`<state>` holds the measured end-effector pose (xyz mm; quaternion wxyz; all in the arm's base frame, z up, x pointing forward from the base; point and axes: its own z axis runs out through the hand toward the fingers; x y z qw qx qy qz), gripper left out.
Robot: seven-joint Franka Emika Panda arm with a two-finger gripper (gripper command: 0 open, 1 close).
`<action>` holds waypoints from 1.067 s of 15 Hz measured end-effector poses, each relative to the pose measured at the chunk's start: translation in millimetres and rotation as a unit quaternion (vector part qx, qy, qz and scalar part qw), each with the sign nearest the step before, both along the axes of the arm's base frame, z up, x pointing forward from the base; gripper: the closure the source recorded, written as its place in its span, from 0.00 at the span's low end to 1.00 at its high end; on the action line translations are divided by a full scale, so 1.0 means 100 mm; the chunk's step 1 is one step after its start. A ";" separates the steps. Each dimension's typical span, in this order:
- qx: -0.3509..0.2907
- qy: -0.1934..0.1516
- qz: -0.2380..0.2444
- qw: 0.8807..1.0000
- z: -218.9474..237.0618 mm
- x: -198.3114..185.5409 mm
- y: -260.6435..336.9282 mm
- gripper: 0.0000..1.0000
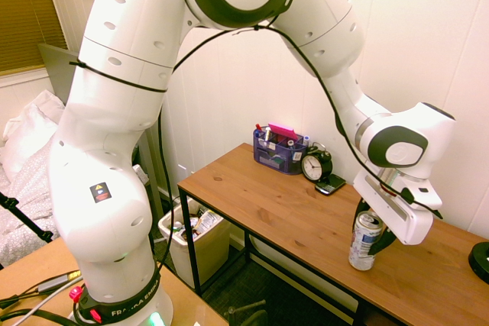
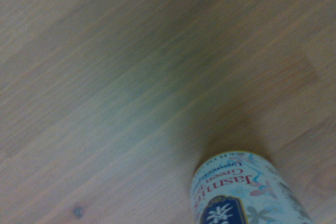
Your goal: Throw the can in the trash bin
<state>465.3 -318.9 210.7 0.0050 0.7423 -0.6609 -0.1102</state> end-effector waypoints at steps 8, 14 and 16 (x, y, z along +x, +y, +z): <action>0.014 0.003 0.006 1.000 0.05 0.16 0.09 1.00; 0.029 -0.055 0.092 0.994 0.89 0.52 0.98 1.00; 0.035 -0.085 0.152 0.984 1.37 0.61 1.78 1.00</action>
